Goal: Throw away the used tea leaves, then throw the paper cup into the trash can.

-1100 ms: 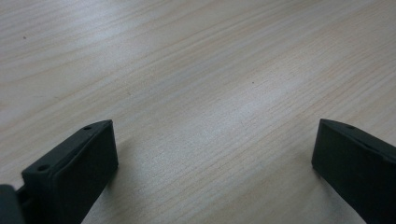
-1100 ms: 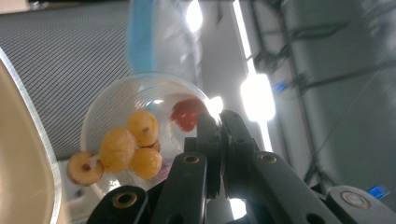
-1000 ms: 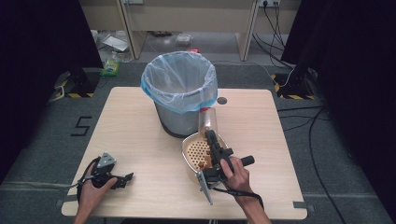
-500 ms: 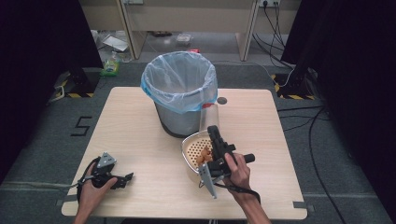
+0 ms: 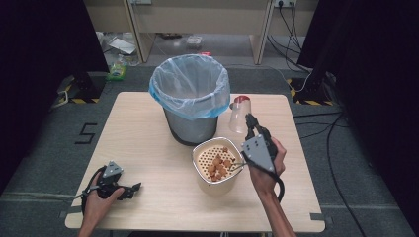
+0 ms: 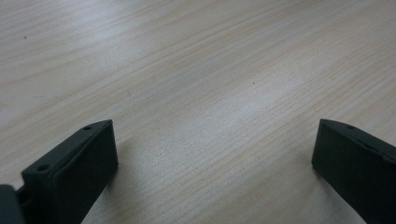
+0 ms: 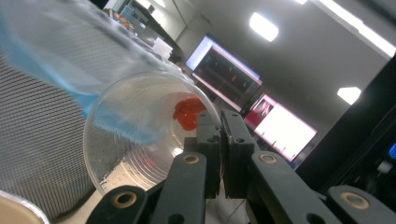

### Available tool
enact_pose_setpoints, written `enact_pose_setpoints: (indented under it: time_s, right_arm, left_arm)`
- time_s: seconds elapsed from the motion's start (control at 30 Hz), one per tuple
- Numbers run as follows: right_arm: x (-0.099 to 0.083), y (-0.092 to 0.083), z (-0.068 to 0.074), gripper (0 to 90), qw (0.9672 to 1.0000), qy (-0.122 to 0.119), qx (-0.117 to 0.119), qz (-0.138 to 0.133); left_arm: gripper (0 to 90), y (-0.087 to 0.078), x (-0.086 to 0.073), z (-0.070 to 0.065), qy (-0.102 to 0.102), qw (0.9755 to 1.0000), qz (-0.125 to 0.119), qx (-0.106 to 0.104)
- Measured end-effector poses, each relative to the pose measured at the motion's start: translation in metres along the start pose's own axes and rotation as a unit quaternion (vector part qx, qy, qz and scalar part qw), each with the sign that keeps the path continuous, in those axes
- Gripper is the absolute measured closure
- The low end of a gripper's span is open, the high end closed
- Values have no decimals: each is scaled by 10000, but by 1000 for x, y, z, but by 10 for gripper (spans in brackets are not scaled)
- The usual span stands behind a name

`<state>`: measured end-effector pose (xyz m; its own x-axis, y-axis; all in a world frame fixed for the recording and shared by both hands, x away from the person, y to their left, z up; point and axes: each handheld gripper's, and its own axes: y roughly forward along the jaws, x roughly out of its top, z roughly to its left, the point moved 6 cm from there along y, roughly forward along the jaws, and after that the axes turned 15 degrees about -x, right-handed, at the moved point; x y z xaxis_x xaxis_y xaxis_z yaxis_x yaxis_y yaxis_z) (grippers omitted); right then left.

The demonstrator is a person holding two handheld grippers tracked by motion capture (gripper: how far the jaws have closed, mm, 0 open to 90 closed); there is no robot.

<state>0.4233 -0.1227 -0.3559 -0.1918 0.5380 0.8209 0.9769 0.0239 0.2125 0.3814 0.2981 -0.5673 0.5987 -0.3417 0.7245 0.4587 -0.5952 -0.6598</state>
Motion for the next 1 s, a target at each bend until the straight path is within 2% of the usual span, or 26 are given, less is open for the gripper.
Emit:
enact_pose_setpoints:
  time_s: [0.03, 0.1, 0.13, 0.17, 0.2, 0.33, 0.47, 0.53, 0.67, 0.77, 1.0]
  right_arm:
    - [0, 0, 0, 874, 10000, 0, 0, 0]
    - [-3, 12, -7, 874, 9992, 313, 113, 216]
    - [-4, 21, -13, 874, 9974, 575, 192, 384]
    - [-4, 21, -13, 874, 9974, 575, 192, 384]
    - [-5, 30, -16, 874, 9945, 823, 359, 536]
    - [-7, 48, -21, 873, 9890, 1130, 542, 782]
    - [-8, 59, -23, 873, 9864, 1215, 617, 918]
    - [-6, 69, -26, 873, 9841, 1306, 659, 1010]
    - [-1, 81, -30, 873, 9821, 1384, 687, 1078]
    - [6, 88, -33, 873, 9818, 1388, 692, 1097]
    - [28, 102, -36, 873, 9840, 1285, 707, 1015]
  left_arm:
    - [0, 0, 0, 0, 0, 10000, 0, 0]
    - [0, 0, 0, 0, -7, 10000, -2, 3]
    - [0, 0, 0, 0, -9, 10000, -7, 2]
    - [0, 0, 0, 0, -9, 10000, -7, 2]
    - [0, 0, 0, 0, -9, 10000, -4, 5]
    - [0, 0, 0, 0, -9, 10000, -5, 5]
    - [0, 0, 0, 0, -8, 10000, -3, 4]
    - [0, 0, 0, 0, -9, 10000, -4, 5]
    - [0, 0, 0, 0, -8, 10000, -4, 6]
    - [0, 0, 0, 0, -8, 10000, -6, 6]
    - [0, 0, 0, 0, -9, 10000, -4, 5]
